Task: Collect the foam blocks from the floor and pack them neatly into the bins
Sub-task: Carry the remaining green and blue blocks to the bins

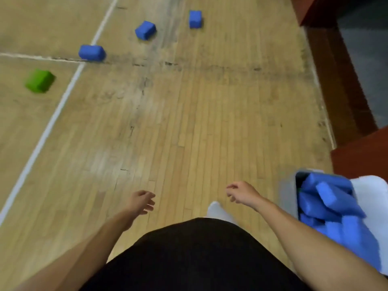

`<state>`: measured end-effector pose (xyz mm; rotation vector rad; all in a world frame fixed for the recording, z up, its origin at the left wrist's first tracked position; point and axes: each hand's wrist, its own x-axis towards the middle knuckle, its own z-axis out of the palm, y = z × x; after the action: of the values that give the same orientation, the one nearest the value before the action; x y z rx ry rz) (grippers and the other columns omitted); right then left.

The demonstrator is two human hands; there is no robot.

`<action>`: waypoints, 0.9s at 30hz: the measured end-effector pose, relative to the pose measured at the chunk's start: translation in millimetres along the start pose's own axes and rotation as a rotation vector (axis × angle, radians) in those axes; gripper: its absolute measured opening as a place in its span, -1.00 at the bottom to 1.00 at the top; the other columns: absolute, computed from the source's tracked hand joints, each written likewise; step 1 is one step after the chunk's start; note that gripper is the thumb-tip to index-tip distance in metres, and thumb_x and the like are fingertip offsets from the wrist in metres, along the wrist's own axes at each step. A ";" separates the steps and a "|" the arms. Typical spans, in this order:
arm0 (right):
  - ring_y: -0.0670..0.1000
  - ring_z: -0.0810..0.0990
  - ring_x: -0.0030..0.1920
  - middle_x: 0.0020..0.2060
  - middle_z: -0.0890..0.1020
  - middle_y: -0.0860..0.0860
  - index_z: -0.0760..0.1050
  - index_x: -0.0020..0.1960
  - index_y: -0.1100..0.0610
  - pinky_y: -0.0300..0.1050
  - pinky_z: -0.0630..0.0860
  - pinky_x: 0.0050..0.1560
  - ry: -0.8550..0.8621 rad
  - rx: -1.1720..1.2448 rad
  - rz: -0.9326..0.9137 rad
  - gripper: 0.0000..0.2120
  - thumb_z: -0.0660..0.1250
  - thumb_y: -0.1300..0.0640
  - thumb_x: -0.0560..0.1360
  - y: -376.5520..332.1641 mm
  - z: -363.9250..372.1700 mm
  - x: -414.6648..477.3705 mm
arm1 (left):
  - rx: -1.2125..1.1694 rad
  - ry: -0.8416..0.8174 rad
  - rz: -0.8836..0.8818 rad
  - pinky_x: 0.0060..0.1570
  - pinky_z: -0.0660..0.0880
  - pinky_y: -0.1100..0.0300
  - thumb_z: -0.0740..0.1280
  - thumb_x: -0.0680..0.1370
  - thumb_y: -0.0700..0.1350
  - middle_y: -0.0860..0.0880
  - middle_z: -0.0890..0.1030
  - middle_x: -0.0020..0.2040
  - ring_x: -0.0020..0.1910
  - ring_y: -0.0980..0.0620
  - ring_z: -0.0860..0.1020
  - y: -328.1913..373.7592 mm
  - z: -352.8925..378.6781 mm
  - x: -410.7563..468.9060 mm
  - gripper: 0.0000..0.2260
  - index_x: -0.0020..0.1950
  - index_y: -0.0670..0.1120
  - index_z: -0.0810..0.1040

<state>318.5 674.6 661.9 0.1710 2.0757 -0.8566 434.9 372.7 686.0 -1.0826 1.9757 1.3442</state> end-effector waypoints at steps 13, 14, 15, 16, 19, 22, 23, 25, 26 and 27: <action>-0.01 0.57 -0.30 -0.26 0.59 0.04 0.52 -0.09 0.17 -0.16 0.48 -0.26 -0.181 0.005 0.111 -0.90 0.26 0.16 0.52 -191.8 -33.1 204.9 | -0.215 0.133 -0.325 0.03 0.53 0.03 0.20 0.64 -0.08 -0.18 0.59 0.00 -0.04 -0.11 0.59 100.9 -129.3 134.4 -0.82 0.08 -0.14 0.54; -0.01 0.57 -0.29 -0.25 0.59 0.04 0.53 -0.09 0.17 -0.17 0.48 -0.26 -0.184 -0.009 0.111 -0.90 0.26 0.16 0.51 -211.0 -40.8 219.0 | -0.213 0.145 -0.306 0.02 0.52 0.03 0.20 0.64 -0.09 -0.18 0.59 0.00 -0.05 -0.10 0.58 123.3 -142.6 147.1 -0.82 0.07 -0.14 0.54; -0.01 0.57 -0.29 -0.25 0.59 0.05 0.53 -0.11 0.16 -0.17 0.48 -0.27 -0.191 -0.020 0.102 -0.90 0.25 0.17 0.51 -231.7 -49.1 234.0 | -0.225 0.169 -0.277 0.00 0.52 0.04 0.19 0.64 -0.09 -0.18 0.59 -0.01 -0.06 -0.10 0.58 144.8 -156.6 160.5 -0.82 0.07 -0.14 0.55; -0.01 0.56 -0.30 -0.25 0.59 0.05 0.52 -0.14 0.15 -0.18 0.47 -0.28 -0.191 -0.024 0.089 -0.90 0.25 0.18 0.50 -252.6 -57.7 250.1 | -0.248 0.200 -0.250 -0.03 0.51 0.05 0.19 0.64 -0.09 -0.18 0.59 -0.02 -0.06 -0.10 0.58 163.5 -169.8 173.2 -0.81 0.06 -0.14 0.55; -0.02 0.56 -0.32 -0.23 0.60 0.05 0.53 -0.12 0.15 -0.19 0.46 -0.30 -0.163 -0.049 0.051 -0.88 0.23 0.18 0.52 -317.9 -79.7 289.8 | -0.311 0.279 -0.193 -0.11 0.50 0.13 0.16 0.64 -0.10 -0.16 0.59 -0.05 -0.07 -0.08 0.58 205.7 -201.2 202.0 -0.81 0.07 -0.12 0.55; -0.02 0.59 -0.25 -0.16 0.63 0.05 0.53 0.01 0.11 -0.16 0.51 -0.21 -0.158 -0.054 -0.010 -0.88 0.23 0.14 0.56 -379.5 -92.3 325.1 | -0.412 0.334 -0.191 -0.12 0.49 0.11 0.17 0.64 -0.13 -0.16 0.58 -0.10 -0.12 -0.08 0.58 230.3 -226.3 235.3 -0.82 0.07 -0.15 0.55; -0.02 0.59 -0.24 -0.14 0.63 0.05 0.52 0.03 0.11 -0.15 0.52 -0.19 -0.159 -0.063 -0.021 -0.88 0.22 0.14 0.56 -398.5 -95.6 335.0 | -0.460 0.342 -0.201 -0.13 0.49 0.10 0.18 0.63 -0.14 -0.16 0.57 -0.11 -0.14 -0.08 0.57 236.4 -232.6 246.3 -0.82 0.07 -0.16 0.55; -0.01 0.60 -0.21 -0.12 0.64 0.07 0.53 0.03 0.11 -0.15 0.54 -0.17 -0.174 -0.107 -0.027 -0.87 0.22 0.15 0.56 -429.0 -98.4 354.5 | -0.516 0.339 -0.223 -0.12 0.49 0.08 0.19 0.62 -0.15 -0.15 0.56 -0.12 -0.16 -0.07 0.56 247.9 -240.4 269.0 -0.83 0.05 -0.16 0.55; -0.02 0.60 -0.20 -0.09 0.64 0.07 0.53 0.04 0.11 -0.16 0.54 -0.17 -0.190 -0.143 -0.025 -0.87 0.22 0.15 0.57 -441.7 -98.3 366.2 | -0.533 0.334 -0.226 -0.09 0.50 0.06 0.20 0.62 -0.14 -0.15 0.57 -0.11 -0.15 -0.07 0.56 253.1 -244.4 282.5 -0.84 0.05 -0.15 0.55; -0.02 0.61 -0.18 -0.07 0.64 0.06 0.53 0.04 0.11 -0.17 0.54 -0.17 -0.208 -0.180 -0.018 -0.86 0.22 0.14 0.57 -454.2 -97.9 378.7 | -0.558 0.332 -0.228 -0.05 0.50 0.04 0.21 0.61 -0.14 -0.15 0.57 -0.10 -0.14 -0.07 0.56 260.0 -249.9 296.8 -0.84 0.04 -0.15 0.56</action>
<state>-167.9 324.8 644.3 -0.0333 1.9487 -0.6637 60.1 94.1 686.8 -1.8291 1.6472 1.7212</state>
